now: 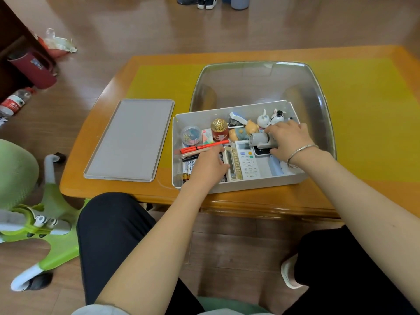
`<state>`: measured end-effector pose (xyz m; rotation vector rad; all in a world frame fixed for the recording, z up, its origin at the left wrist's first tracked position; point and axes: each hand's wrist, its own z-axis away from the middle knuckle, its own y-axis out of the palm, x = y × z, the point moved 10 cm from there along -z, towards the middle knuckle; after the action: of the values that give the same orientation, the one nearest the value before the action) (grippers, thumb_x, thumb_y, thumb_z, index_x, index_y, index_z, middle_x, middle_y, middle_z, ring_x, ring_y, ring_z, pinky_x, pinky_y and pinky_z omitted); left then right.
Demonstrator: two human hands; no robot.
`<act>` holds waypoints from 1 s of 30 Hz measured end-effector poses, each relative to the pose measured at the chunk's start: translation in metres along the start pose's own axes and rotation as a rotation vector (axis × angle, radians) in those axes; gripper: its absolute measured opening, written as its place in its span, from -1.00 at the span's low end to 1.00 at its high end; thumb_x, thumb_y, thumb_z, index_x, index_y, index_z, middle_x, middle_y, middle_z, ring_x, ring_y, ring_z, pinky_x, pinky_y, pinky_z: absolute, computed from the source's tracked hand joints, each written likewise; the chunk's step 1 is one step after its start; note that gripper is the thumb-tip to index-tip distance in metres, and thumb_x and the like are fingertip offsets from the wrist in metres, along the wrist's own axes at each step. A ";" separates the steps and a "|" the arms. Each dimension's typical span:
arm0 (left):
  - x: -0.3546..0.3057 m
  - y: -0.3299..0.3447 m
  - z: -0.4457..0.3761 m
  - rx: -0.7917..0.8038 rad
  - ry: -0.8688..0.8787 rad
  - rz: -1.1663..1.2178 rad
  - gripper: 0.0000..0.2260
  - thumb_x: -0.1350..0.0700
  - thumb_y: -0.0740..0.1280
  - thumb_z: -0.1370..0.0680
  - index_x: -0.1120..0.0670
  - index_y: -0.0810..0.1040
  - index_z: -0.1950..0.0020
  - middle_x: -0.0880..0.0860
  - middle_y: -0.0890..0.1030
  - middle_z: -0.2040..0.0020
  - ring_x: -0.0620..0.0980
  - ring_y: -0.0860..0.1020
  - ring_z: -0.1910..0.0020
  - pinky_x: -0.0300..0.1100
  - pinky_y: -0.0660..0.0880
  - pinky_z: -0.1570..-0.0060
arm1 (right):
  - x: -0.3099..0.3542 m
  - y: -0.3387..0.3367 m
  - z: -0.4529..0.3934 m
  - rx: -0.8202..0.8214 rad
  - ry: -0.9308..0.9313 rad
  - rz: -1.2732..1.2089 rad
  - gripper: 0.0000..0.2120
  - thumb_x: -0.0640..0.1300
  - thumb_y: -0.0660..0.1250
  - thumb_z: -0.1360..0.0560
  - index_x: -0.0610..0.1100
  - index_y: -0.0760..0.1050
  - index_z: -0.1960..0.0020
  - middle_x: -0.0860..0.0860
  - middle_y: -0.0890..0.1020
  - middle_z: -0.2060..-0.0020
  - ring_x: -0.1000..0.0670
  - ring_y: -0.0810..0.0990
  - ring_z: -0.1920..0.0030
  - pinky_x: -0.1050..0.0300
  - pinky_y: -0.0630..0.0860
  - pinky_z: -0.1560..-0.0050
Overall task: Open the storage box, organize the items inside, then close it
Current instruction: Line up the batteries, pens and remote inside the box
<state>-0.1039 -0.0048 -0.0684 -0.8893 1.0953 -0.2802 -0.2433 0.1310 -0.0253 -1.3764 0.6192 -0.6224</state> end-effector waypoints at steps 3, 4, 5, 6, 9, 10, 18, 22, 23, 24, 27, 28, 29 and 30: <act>0.000 0.000 0.000 -0.006 0.004 0.000 -0.55 0.12 0.40 -0.52 0.01 0.40 -0.39 -0.06 0.57 0.18 -0.15 0.53 0.19 -0.27 0.42 0.19 | -0.002 0.001 -0.007 0.005 -0.012 0.075 -0.56 -0.15 0.35 -0.42 0.00 0.39 -0.29 -0.06 0.47 -0.18 -0.15 0.38 -0.21 -0.09 0.26 -0.21; 0.000 0.000 0.000 -0.008 0.008 0.001 -0.56 0.12 0.39 -0.52 0.01 0.40 -0.38 -0.06 0.56 0.19 -0.17 0.52 0.20 -0.28 0.41 0.22 | -0.003 0.001 -0.009 0.000 -0.010 0.094 -0.56 -0.16 0.35 -0.42 0.00 0.39 -0.29 -0.06 0.47 -0.18 -0.15 0.38 -0.21 -0.09 0.26 -0.22; 0.000 0.000 0.000 -0.010 0.012 0.001 -0.57 0.12 0.39 -0.52 0.01 0.41 -0.38 -0.07 0.56 0.20 -0.18 0.51 0.21 -0.28 0.41 0.24 | -0.003 0.001 -0.010 -0.008 -0.009 0.108 -0.56 -0.16 0.34 -0.43 0.00 0.39 -0.29 -0.07 0.47 -0.18 -0.15 0.38 -0.21 -0.09 0.25 -0.23; 0.000 -0.001 0.000 -0.013 0.015 -0.001 -0.58 0.12 0.38 -0.53 0.01 0.41 -0.38 -0.07 0.56 0.21 -0.18 0.51 0.21 -0.27 0.41 0.23 | -0.004 0.000 -0.012 -0.016 -0.012 0.121 -0.56 -0.15 0.34 -0.43 0.00 0.39 -0.29 -0.07 0.46 -0.18 -0.15 0.38 -0.21 -0.09 0.24 -0.23; -0.001 -0.003 0.002 -0.030 0.020 -0.010 -0.60 0.10 0.37 -0.53 0.01 0.42 -0.36 -0.08 0.56 0.23 -0.16 0.53 0.21 -0.21 0.48 0.20 | 0.000 0.001 -0.014 -0.029 -0.045 0.147 -0.56 -0.05 0.35 -0.43 0.05 0.40 -0.30 -0.05 0.46 -0.17 -0.14 0.37 -0.21 -0.07 0.24 -0.22; -0.002 -0.004 0.003 -0.044 0.024 -0.012 -0.61 0.10 0.36 -0.53 0.00 0.43 -0.35 -0.10 0.55 0.24 -0.17 0.52 0.23 -0.22 0.47 0.23 | 0.001 0.002 -0.014 -0.032 -0.058 0.146 -0.56 -0.02 0.35 -0.43 0.06 0.40 -0.29 -0.05 0.47 -0.16 -0.14 0.38 -0.20 -0.07 0.24 -0.21; -0.010 -0.015 0.007 -0.148 0.057 0.030 -0.66 0.04 0.34 -0.56 0.03 0.45 -0.32 -0.12 0.55 0.13 -0.17 0.50 0.14 -0.33 0.36 0.26 | 0.002 -0.001 -0.011 -0.083 -0.083 0.048 -0.56 0.08 0.38 -0.40 0.07 0.44 -0.26 -0.02 0.52 -0.09 -0.11 0.41 -0.14 -0.03 0.25 -0.16; -0.010 -0.016 0.008 -0.149 0.057 0.017 -0.69 0.04 0.34 -0.56 0.03 0.47 -0.29 -0.08 0.57 0.06 -0.12 0.51 0.08 -0.27 0.39 0.17 | 0.002 -0.002 -0.011 -0.071 -0.061 0.057 -0.58 -0.02 0.38 -0.42 0.08 0.45 -0.27 -0.02 0.51 -0.12 -0.12 0.41 -0.16 -0.03 0.24 -0.18; -0.010 -0.016 0.008 -0.151 0.054 0.014 -0.70 0.04 0.34 -0.56 0.03 0.48 -0.29 -0.08 0.57 0.05 -0.12 0.51 0.08 -0.26 0.40 0.16 | 0.002 -0.001 -0.012 -0.054 -0.046 0.060 -0.58 -0.03 0.39 -0.42 0.08 0.45 -0.27 -0.03 0.51 -0.13 -0.12 0.40 -0.17 -0.03 0.24 -0.19; -0.010 -0.016 0.008 -0.154 0.053 0.012 -0.70 0.05 0.33 -0.56 0.03 0.48 -0.28 -0.08 0.56 0.05 -0.12 0.51 0.08 -0.25 0.41 0.15 | 0.001 -0.001 -0.012 -0.047 -0.032 0.057 -0.60 -0.03 0.39 -0.42 0.08 0.47 -0.26 -0.03 0.50 -0.13 -0.13 0.40 -0.18 -0.03 0.25 -0.20; -0.011 -0.017 0.008 -0.169 0.052 0.009 -0.72 0.06 0.33 -0.56 0.02 0.49 -0.26 -0.08 0.57 0.04 -0.10 0.53 0.05 -0.19 0.49 0.11 | 0.001 -0.006 -0.014 -0.051 -0.028 0.031 -0.60 0.06 0.40 -0.40 0.07 0.50 -0.22 -0.04 0.49 -0.12 -0.14 0.39 -0.20 -0.06 0.26 -0.20; -0.012 -0.018 0.008 -0.178 0.055 0.005 -0.72 0.06 0.33 -0.56 0.03 0.49 -0.26 -0.07 0.57 0.01 -0.09 0.53 0.03 -0.16 0.52 0.07 | 0.004 -0.007 -0.015 -0.045 -0.042 0.025 -0.57 0.13 0.41 -0.38 0.07 0.50 -0.22 -0.04 0.49 -0.12 -0.13 0.40 -0.20 -0.06 0.26 -0.20; -0.012 -0.019 0.009 -0.190 0.060 -0.005 -0.72 0.06 0.33 -0.56 0.03 0.49 -0.26 -0.05 0.57 -0.02 -0.07 0.53 -0.01 -0.13 0.53 0.03 | 0.007 -0.009 -0.015 -0.046 -0.055 0.013 -0.55 0.17 0.40 -0.36 0.07 0.50 -0.21 -0.03 0.50 -0.11 -0.13 0.41 -0.18 -0.06 0.26 -0.19; -0.013 -0.020 0.010 -0.205 0.068 -0.024 -0.71 0.06 0.33 -0.55 0.04 0.49 -0.27 -0.03 0.57 -0.07 -0.05 0.52 -0.07 -0.10 0.53 -0.04 | 0.011 -0.013 -0.017 -0.064 -0.062 -0.015 -0.56 0.18 0.38 -0.36 0.06 0.50 -0.19 -0.02 0.51 -0.09 -0.12 0.42 -0.16 -0.05 0.27 -0.17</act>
<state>-0.0972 -0.0052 -0.0438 -1.0818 1.1923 -0.2219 -0.2484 0.1102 -0.0140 -1.4561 0.5842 -0.5737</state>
